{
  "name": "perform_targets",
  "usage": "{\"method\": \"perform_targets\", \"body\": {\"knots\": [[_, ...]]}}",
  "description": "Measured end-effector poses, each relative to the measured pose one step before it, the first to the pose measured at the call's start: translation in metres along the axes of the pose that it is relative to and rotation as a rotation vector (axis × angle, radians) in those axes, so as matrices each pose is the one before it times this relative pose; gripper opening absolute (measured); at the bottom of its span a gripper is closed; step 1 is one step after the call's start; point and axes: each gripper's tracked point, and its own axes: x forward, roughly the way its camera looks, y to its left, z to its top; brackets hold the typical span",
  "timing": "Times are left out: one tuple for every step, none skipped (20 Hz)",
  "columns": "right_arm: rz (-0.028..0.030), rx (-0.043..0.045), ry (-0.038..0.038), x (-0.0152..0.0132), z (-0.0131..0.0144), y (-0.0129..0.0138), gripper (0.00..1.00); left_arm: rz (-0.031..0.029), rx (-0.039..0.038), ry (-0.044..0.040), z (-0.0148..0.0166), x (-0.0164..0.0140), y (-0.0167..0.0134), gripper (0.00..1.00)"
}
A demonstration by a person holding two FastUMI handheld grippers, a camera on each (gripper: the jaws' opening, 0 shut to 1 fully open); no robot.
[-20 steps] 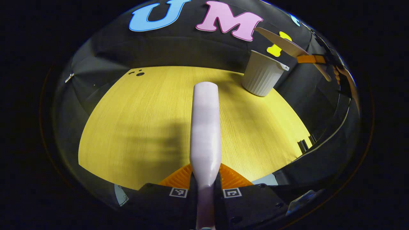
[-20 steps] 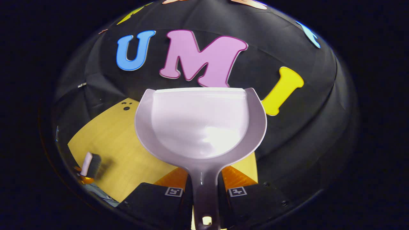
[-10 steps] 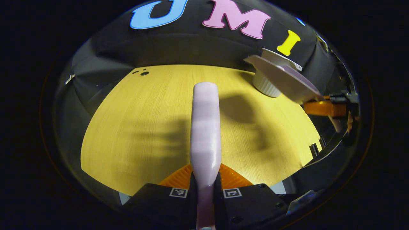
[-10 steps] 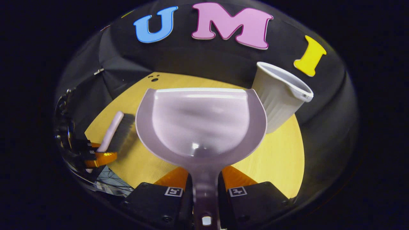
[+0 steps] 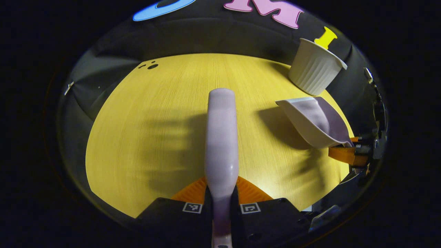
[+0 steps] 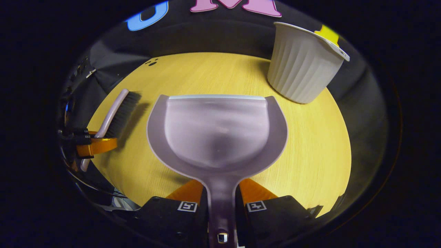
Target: Pick up the small broom and dustpan from the desktop, sweep the trash into the dustpan with the broom, and then empty the trash into the garbage bin.
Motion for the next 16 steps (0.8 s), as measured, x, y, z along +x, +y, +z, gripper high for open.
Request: {"method": "perform_targets", "body": {"knots": [[-0.00712, 0.00901, 0.01400, 0.00107, -0.00183, 0.00067, 0.40, 0.00483, -0.01272, 0.02424, 0.00209, 0.00624, -0.00342, 0.26], [-0.00679, 0.00306, 0.01259, 0.00164, -0.00150, 0.00044, 0.40, 0.00182, -0.01319, 0.01770, 0.00242, 0.00248, -0.00097, 0.24], [-0.00788, -0.00731, 0.00723, -0.00027, -0.00045, -0.00037, 0.37, 0.00489, -0.01085, 0.01750, 0.00053, 0.00384, 0.00170, 0.26], [-0.00566, -0.01289, 0.00317, -0.00021, -0.00025, -0.00207, 0.34, 0.00628, -0.00720, 0.01469, 0.00086, 0.00162, 0.00047, 0.26], [-0.00278, -0.00683, 0.00511, -0.00089, -0.00019, -0.00094, 0.37, 0.00574, -0.00392, 0.01595, -0.00080, 0.00342, -0.00198, 0.26], [0.00053, 0.00339, 0.00957, -0.00012, -0.00172, 0.00076, 0.37, 0.00577, -0.00175, 0.01451, -0.00047, 0.00164, -0.00061, 0.27], [0.00286, 0.01037, 0.00851, 0.00013, -0.00092, 0.00093, 0.34, 0.00527, 0.00399, -0.00072, 0.00183, -0.00307, -0.00044, 0.27], [0.00409, 0.00802, -0.00087, 0.00029, -0.00022, 0.00288, 0.38, 0.00823, 0.00388, -0.00129, 0.00189, -0.00145, 0.00054, 0.28], [0.00669, 0.00829, -0.00615, -0.00187, 0.00184, 0.00271, 0.39, 0.00014, 0.00248, -0.00115, 0.00068, -0.00055, -0.00208, 0.29], [0.00313, -0.00355, 0.00013, 0.00195, -0.00109, 0.00112, 0.39, 0.00297, 0.00249, -0.00299, 0.00018, 0.00364, 0.00058, 0.31], [0.00882, -0.00354, 0.00394, 0.00127, -0.00107, 0.00076, 0.40, -0.00100, -0.00106, -0.00473, 0.00138, -0.00017, 0.00065, 0.33], [0.00898, -0.00033, 0.00237, -0.00219, -0.00001, 0.00138, 0.43, -0.00568, -0.00212, -0.00167, 0.00007, -0.00061, -0.00053, 0.39], [-0.00116, 0.00033, -0.00418, -0.00051, 0.00039, 0.00011, 0.51, -0.01153, -0.00089, -0.00582, -0.00087, -0.00166, -0.00190, 0.43], [0.00469, 0.00467, -0.01030, -0.00104, 0.00089, 0.00152, 0.63, -0.01111, -0.00090, -0.00908, -0.00174, -0.00320, -0.00236, 0.58], [-0.00258, 0.00531, -0.01197, -0.00293, 0.00223, -0.00031, 0.77, -0.00914, -0.00152, -0.01170, 0.00088, -0.00480, -0.00220, 0.68], [-0.00189, 0.00651, -0.01443, 0.00018, 0.00104, 0.00099, 0.92, -0.01024, 0.00347, -0.00744, -0.00051, -0.00752, -0.00276, 0.82]]}}
